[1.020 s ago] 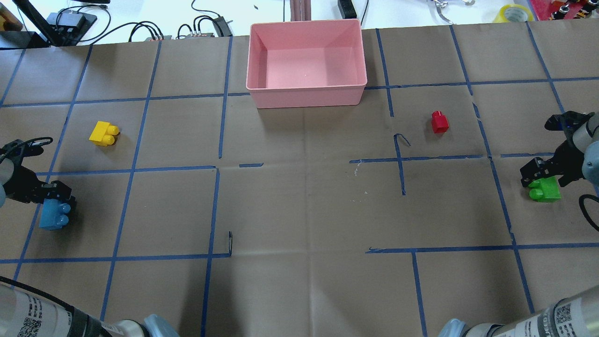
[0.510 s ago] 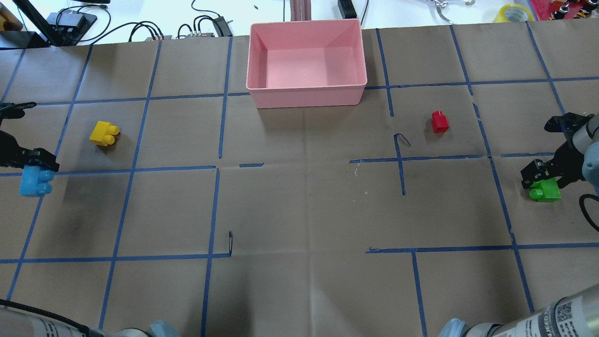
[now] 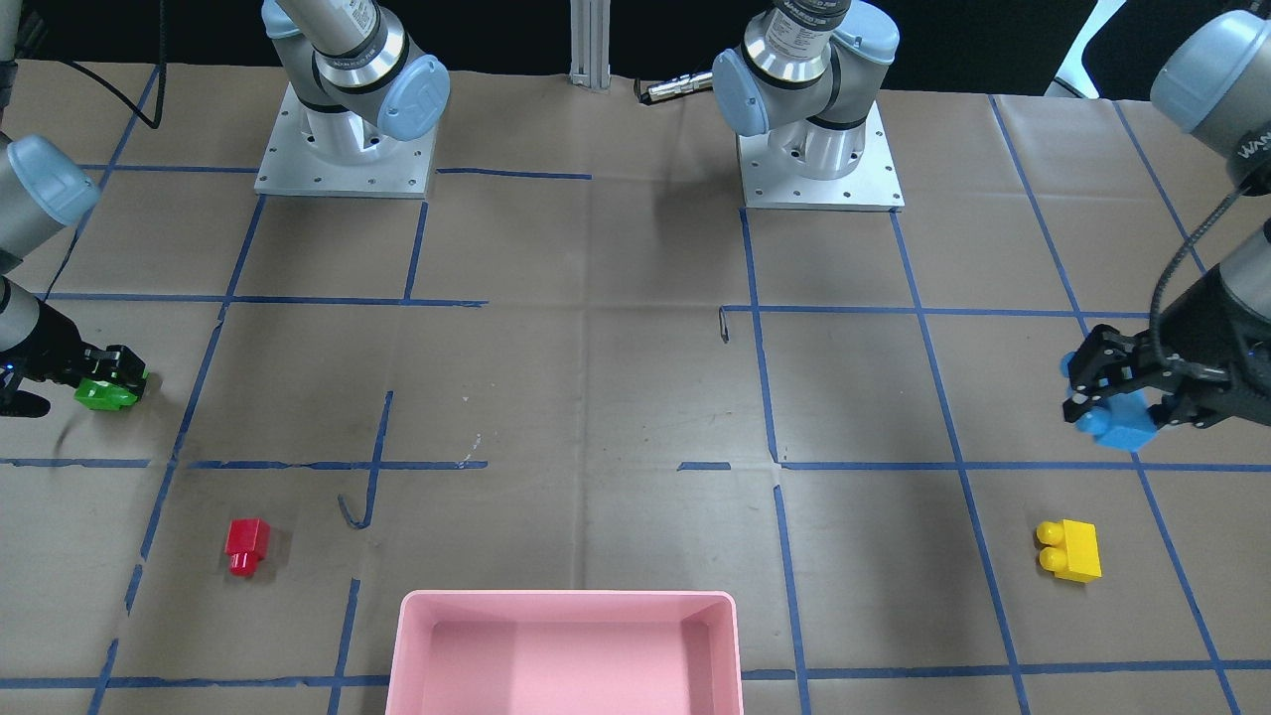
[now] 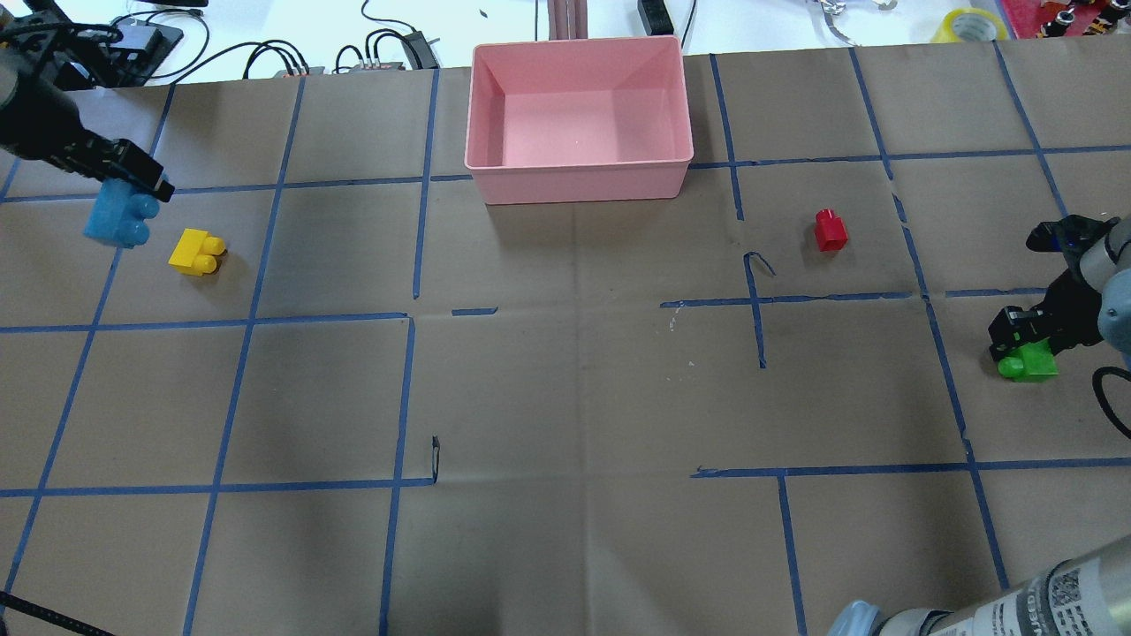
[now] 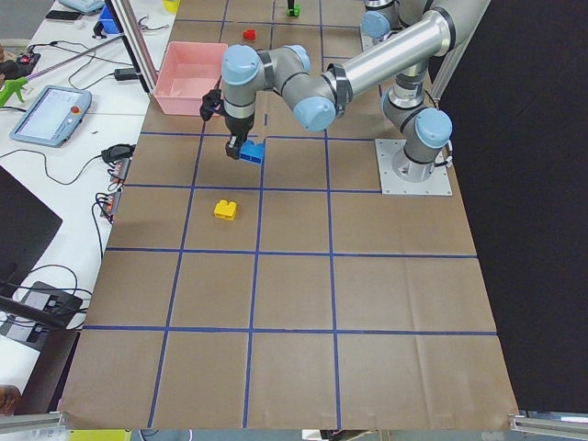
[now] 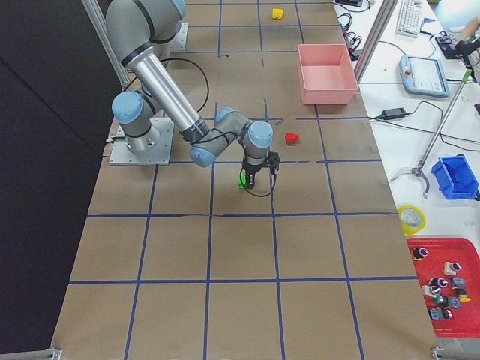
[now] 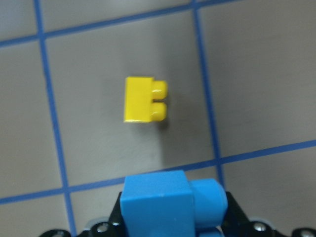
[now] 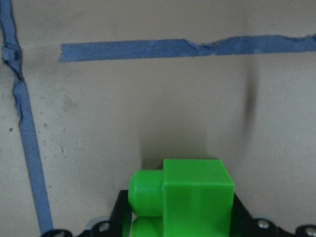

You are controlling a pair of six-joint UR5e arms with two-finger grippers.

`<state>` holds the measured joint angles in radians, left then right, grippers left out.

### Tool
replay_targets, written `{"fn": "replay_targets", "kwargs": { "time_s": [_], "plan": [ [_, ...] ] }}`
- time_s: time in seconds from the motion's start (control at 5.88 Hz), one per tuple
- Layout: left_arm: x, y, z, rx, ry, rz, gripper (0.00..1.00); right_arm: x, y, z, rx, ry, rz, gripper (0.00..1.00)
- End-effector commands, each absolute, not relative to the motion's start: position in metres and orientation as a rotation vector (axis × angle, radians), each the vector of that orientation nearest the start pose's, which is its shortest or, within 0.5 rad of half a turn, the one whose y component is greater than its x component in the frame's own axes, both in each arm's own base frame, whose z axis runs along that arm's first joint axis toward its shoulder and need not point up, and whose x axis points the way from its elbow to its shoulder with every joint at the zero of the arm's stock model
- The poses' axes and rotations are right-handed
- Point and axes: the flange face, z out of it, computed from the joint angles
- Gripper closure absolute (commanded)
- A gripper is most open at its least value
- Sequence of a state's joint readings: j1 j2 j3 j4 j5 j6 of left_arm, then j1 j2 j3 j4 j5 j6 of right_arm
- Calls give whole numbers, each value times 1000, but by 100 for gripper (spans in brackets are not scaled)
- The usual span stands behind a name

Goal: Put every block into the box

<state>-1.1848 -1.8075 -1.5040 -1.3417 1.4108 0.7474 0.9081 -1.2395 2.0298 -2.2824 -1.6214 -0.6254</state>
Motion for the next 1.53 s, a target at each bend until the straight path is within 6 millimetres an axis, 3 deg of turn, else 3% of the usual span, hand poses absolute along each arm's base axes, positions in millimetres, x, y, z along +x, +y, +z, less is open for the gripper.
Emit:
{"fn": "replay_targets", "kwargs": {
  "time_s": [0.0,0.17,0.34,0.68,0.85,1.02,1.19,1.36],
  "plan": [
    [-37,-644,420,880,3145,-209,64,-212,-480,188,62,3140,129,61],
    [-91,-662,416,989,3104,-202,64,-213,-481,198,65,3138,132,64],
    [-139,-680,408,1025,3063,-180,63,-214,-485,221,74,3132,146,67],
    [-222,-710,390,877,3105,-192,63,-225,-507,287,67,3196,5,80],
    [-244,-735,383,878,3101,-232,63,-229,-519,323,48,3230,-103,81],
    [-263,-766,369,800,3124,-271,62,-223,-529,340,16,3241,-155,84],
    [-277,-792,359,762,3129,-331,61,-204,-551,364,-40,3185,-299,83],
    [-284,-820,329,658,3159,-396,60,-176,-574,388,-110,3096,-444,83]
  ]
}}
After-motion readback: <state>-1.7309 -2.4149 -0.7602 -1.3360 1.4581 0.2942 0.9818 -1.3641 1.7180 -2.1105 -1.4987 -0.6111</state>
